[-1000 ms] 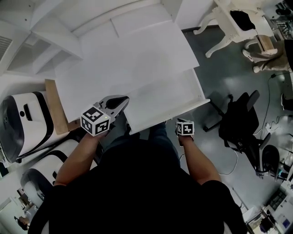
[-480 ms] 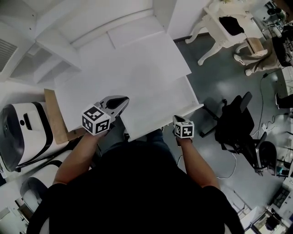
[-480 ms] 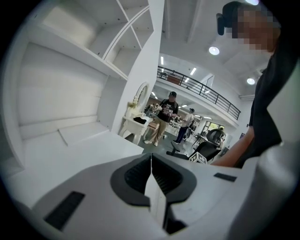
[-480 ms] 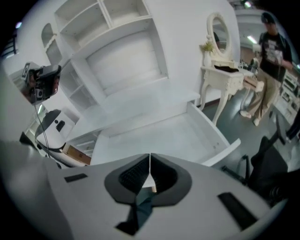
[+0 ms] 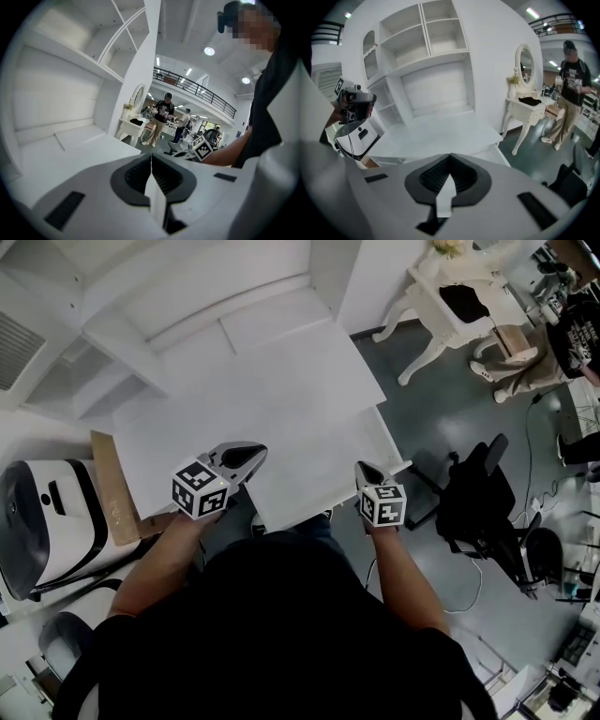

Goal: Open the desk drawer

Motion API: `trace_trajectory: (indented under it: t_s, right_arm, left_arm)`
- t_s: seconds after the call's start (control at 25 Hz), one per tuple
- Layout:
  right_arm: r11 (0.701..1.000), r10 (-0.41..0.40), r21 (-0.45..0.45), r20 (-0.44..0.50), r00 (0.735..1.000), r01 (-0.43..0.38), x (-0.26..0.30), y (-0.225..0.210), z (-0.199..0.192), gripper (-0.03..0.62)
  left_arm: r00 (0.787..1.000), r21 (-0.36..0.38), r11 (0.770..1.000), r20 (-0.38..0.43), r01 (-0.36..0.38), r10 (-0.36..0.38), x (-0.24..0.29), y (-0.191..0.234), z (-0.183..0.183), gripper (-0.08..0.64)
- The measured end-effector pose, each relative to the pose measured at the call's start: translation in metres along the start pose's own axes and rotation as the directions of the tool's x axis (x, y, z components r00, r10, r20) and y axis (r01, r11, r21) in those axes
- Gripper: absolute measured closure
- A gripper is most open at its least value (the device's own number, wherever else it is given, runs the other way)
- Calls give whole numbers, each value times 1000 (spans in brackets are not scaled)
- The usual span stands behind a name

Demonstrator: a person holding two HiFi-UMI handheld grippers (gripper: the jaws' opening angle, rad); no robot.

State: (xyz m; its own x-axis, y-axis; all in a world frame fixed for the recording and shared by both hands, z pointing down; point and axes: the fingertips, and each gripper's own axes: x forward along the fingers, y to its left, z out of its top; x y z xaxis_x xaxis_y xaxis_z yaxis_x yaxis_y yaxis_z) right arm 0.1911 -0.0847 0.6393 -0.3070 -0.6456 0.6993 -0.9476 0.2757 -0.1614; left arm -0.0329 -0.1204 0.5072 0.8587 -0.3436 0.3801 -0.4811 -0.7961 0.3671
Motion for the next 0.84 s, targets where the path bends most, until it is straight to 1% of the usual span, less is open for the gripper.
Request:
trace_trajectory:
  t_s: [0.2, 0.36, 0.64, 0.84]
  right_arm:
    - [1000, -4, 3, 95, 995, 4, -19, 5, 40, 589]
    - [998, -16, -55, 129, 991, 24, -33, 17, 60, 589]
    - [996, -21, -88, 145, 989, 34, -35, 30, 65, 589]
    - [998, -26, -57, 132, 991, 34, -40, 28, 54, 589]
  left_arm:
    - [1000, 7, 1000, 14, -5, 5, -7, 4, 6, 548]
    - [1000, -3, 1000, 15, -2, 3, -10, 5, 3, 548]
    - [1000, -2, 1000, 21, 8, -8, -12, 6, 3, 548]
    - [1000, -9, 1000, 9, 11, -11, -14, 4, -2, 548]
